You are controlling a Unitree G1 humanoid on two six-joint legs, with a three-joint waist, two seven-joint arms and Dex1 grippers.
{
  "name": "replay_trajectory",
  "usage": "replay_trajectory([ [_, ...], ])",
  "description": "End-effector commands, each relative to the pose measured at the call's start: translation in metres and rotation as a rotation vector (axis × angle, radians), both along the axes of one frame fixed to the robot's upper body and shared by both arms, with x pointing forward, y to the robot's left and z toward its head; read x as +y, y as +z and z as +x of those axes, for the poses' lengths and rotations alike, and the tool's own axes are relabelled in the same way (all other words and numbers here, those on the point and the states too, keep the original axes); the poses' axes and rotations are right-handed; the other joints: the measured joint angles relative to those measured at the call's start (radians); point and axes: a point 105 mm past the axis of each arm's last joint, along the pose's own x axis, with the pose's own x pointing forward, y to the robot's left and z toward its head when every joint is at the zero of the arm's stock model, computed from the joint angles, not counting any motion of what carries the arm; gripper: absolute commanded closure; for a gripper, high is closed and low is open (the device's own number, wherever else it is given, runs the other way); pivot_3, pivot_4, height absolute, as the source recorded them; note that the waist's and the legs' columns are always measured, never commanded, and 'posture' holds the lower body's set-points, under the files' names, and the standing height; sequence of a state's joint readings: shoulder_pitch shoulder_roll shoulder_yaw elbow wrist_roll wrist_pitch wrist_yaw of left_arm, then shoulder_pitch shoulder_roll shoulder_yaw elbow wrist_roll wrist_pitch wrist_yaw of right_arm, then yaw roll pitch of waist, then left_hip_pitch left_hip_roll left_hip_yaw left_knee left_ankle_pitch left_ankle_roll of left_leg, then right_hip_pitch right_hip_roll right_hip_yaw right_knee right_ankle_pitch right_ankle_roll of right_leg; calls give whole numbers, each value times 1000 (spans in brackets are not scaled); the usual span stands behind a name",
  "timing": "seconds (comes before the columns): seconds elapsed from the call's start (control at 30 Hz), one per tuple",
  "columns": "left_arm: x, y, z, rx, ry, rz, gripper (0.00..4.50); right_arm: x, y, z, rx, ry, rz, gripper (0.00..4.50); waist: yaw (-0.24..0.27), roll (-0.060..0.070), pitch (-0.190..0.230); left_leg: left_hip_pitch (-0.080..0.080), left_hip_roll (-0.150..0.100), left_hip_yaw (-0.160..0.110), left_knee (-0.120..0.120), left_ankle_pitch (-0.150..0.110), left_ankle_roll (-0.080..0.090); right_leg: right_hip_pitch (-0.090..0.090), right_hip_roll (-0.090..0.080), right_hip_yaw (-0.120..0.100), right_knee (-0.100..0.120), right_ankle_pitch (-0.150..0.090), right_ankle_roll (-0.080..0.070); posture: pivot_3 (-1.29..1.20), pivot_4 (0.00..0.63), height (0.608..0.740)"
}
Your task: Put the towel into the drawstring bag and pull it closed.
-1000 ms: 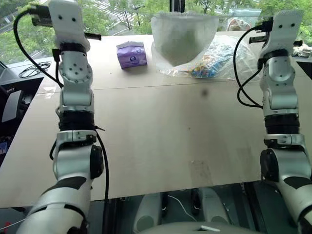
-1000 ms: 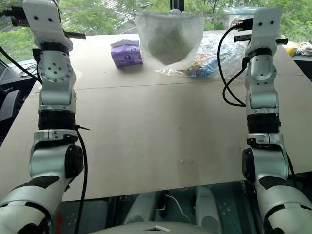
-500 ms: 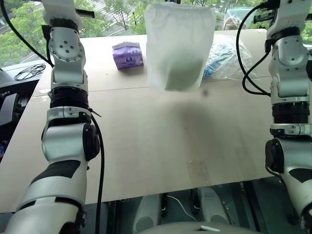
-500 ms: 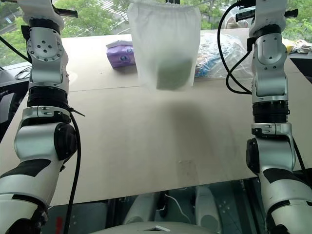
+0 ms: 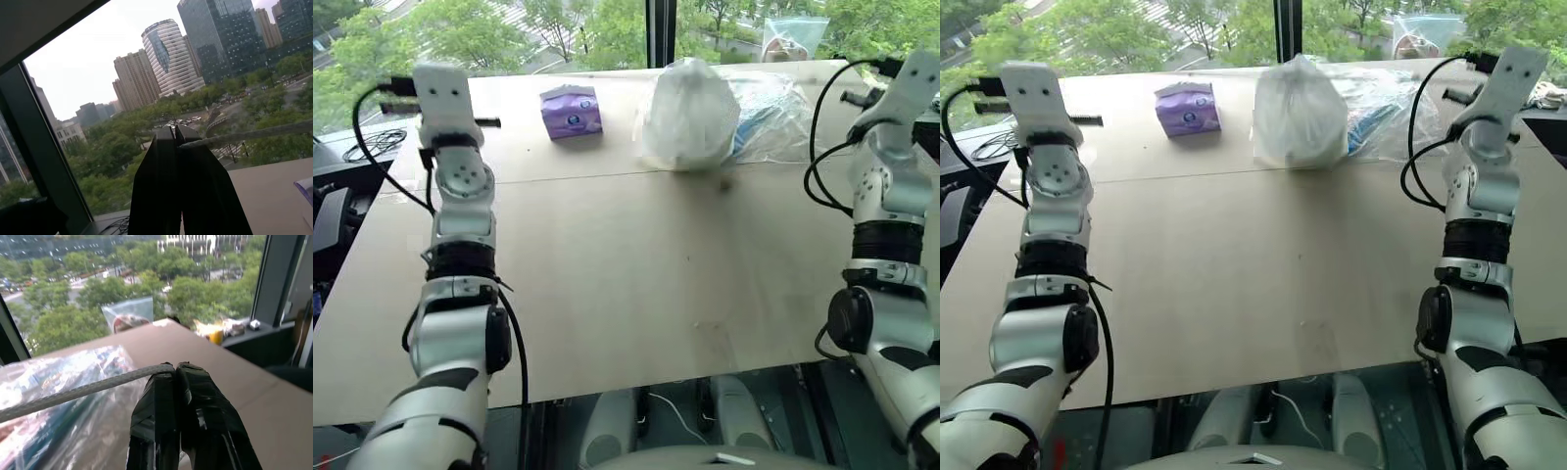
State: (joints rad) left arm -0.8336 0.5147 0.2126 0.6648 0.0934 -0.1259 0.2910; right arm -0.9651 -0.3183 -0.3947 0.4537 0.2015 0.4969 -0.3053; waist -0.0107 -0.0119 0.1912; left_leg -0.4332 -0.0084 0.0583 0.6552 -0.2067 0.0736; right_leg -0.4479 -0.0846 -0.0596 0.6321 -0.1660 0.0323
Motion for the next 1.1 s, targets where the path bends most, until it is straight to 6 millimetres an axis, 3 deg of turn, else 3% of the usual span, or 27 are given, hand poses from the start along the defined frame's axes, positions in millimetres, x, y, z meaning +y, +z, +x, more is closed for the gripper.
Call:
replay_trajectory([
  [0.03,90,-25,-55,-58,338,-308,4479,-80,-25,-42,63,-336,233,4500,-3,0,0,0,0,0,0,0,0,0,-1,0,0,0,0,0,150,740],
  [0.1,87,-38,-58,-35,331,-337,4479,-75,-33,-41,92,-308,266,4500,-4,0,0,1,0,1,0,0,0,0,-1,1,1,0,0,0,150,740],
  [0.27,61,-31,-44,-48,147,-342,4479,-50,-20,-26,69,-138,219,4500,-3,0,0,2,0,1,1,-2,4,0,1,1,4,0,0,0,150,740],
  [0.37,12,-9,-21,-61,-165,-280,4479,1,3,-9,11,212,185,4500,1,0,0,1,0,1,6,-3,5,0,4,0,6,0,0,0,150,740],
  [0.43,-32,5,-9,-30,-394,-199,4479,42,21,-10,-25,448,105,4500,-2,0,0,0,0,1,9,-3,5,0,4,1,6,0,0,0,150,740],
  [0.5,-65,9,-4,10,-565,-146,4479,63,26,-16,-25,581,32,4500,-3,0,0,-1,1,1,11,-4,7,1,4,1,6,0,0,0,150,740],
  [0.6,-122,-3,-10,164,-863,27,4500,90,19,-33,-7,842,-113,3513,-1,-1,-1,0,1,1,12,-4,8,1,5,1,6,0,0,0,150,740],
  [0.67,-144,-21,-22,290,-982,162,4500,98,9,-46,-15,975,-155,2688,-2,-1,-1,0,1,2,12,-5,9,2,5,1,6,0,0,0,150,740],
  [0.7,-146,-31,-30,342,-1016,203,4500,96,-3,-52,18,1009,-170,2175,-2,-1,-1,0,1,2,12,-6,10,2,5,2,5,0,0,0,150,740],
  [0.8,-135,-59,-48,483,-1065,223,3083,74,-55,-68,203,1045,-332,637,-4,-1,0,0,3,5,12,-7,12,1,5,4,3,0,0,0,150,740],
  [0.87,-122,-79,-59,579,-1066,238,2290,62,-77,-83,277,1092,-448,0,-3,-1,0,-1,3,5,12,-7,12,0,6,4,2,0,0,0,150,740],
  [0.97,-101,-100,-76,673,-1084,121,764,48,-101,-104,336,1188,-606,0,-3,0,0,-1,4,5,12,-8,12,0,6,5,1,-5,0,0,150,740],
  [1.1,-90,-136,-90,801,-1082,86,764,41,-104,-107,204,1226,-571,0,-2,0,0,0,9,6,14,-10,7,1,3,1,-2,-4,0,0,150,740],
])
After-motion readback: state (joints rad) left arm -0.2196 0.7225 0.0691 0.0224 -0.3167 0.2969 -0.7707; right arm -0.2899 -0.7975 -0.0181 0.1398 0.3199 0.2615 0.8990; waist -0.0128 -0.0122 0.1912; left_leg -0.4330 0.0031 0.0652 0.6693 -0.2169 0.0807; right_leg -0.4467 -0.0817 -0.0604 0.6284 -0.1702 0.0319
